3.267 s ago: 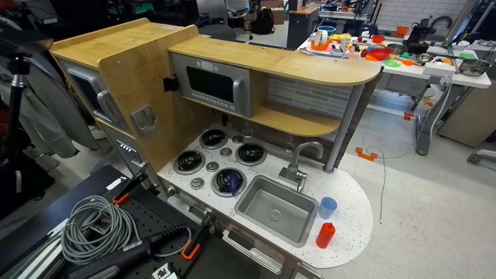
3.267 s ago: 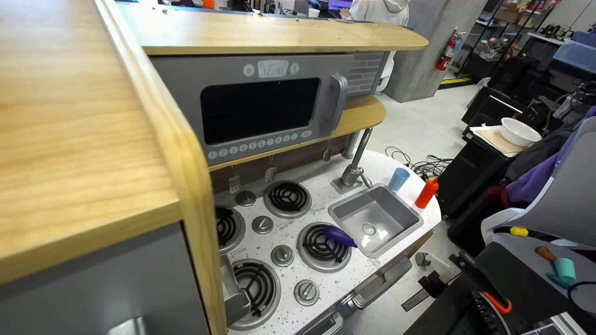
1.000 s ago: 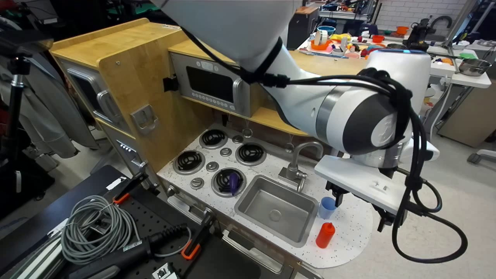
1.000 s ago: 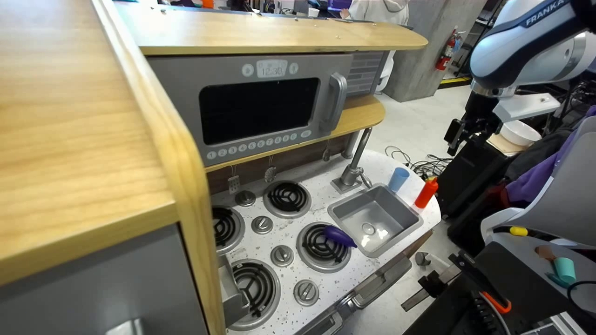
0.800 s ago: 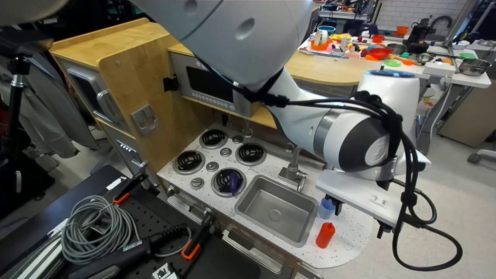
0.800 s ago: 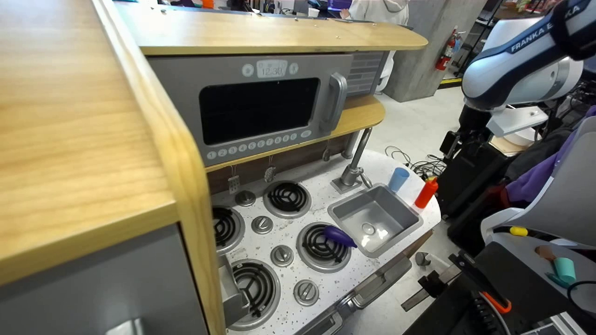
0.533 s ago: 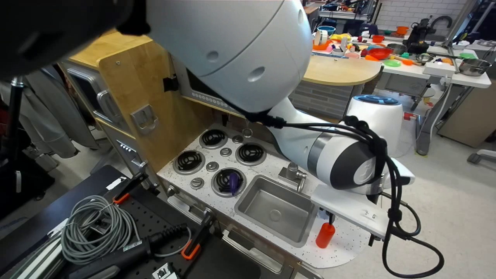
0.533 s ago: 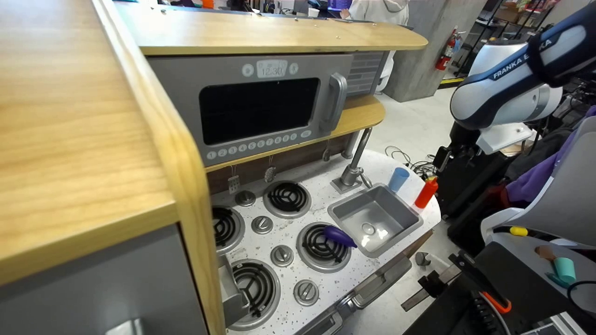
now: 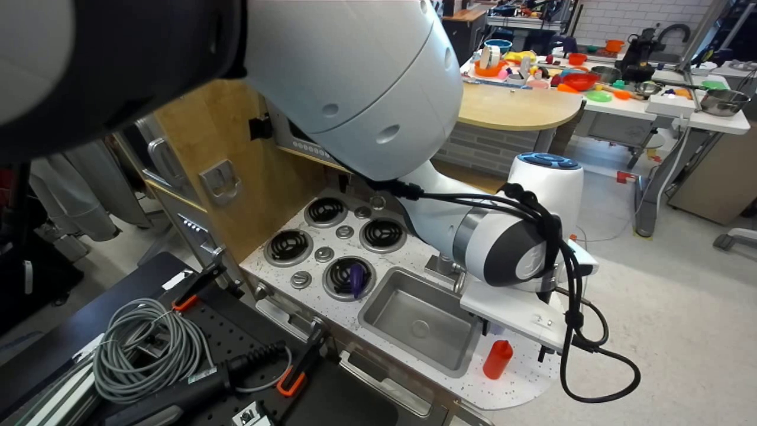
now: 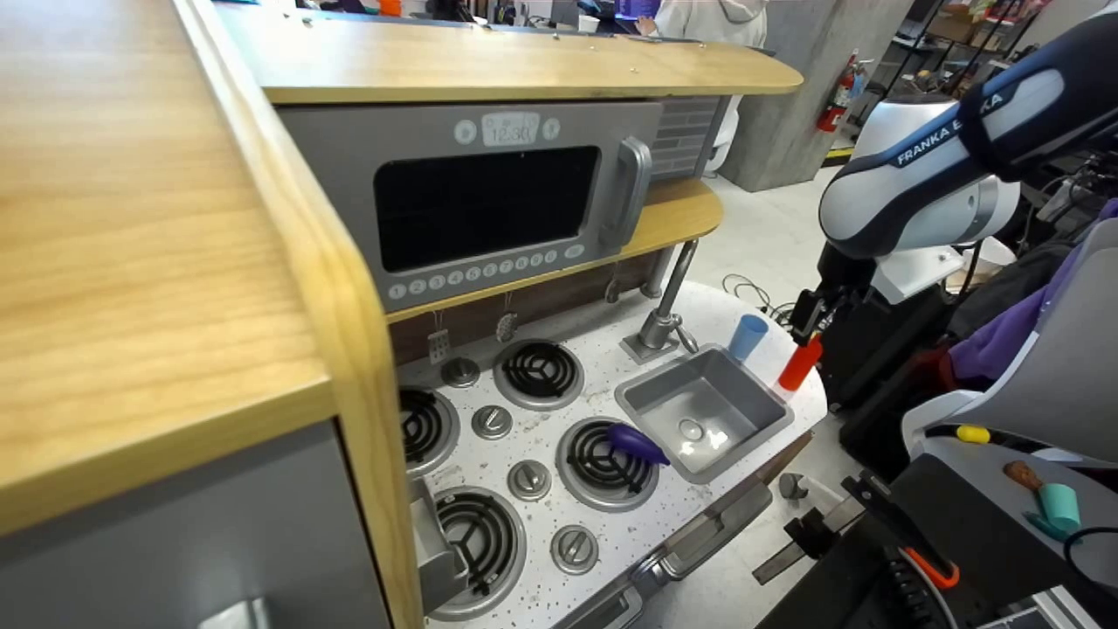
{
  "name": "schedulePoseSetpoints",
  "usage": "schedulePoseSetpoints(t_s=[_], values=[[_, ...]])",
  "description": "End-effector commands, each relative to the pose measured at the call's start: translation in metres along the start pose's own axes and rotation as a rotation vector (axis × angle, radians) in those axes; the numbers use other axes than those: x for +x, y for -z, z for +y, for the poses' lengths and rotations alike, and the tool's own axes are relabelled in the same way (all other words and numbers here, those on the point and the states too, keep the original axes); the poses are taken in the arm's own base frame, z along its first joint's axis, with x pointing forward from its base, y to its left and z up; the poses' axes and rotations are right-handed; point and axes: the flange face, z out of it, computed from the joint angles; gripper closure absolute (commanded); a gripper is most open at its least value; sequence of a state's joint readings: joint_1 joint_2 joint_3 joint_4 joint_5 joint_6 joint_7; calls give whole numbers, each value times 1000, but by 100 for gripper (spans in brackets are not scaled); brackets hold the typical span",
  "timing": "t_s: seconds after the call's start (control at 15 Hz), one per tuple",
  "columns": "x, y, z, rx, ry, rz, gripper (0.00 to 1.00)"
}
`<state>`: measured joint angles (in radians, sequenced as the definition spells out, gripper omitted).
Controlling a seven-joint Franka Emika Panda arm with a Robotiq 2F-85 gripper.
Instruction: Put the sauce bottle in the sink
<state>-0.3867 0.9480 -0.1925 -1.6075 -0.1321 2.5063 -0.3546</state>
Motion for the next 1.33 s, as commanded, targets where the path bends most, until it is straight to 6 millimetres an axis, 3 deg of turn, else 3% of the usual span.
schedulePoseSetpoints(t_s=[0.0, 0.4, 0.8, 0.87, 1.0, 1.27], values=[[0, -12, 2, 13, 28, -1, 0], [-5, -39, -6, 6, 46, -33, 0], [5, -44, -11, -9, 66, -15, 0], [6, -43, -12, -8, 68, -12, 25], [8, -43, -14, -5, 73, -13, 32], [8, -44, -18, -1, 92, -11, 65]])
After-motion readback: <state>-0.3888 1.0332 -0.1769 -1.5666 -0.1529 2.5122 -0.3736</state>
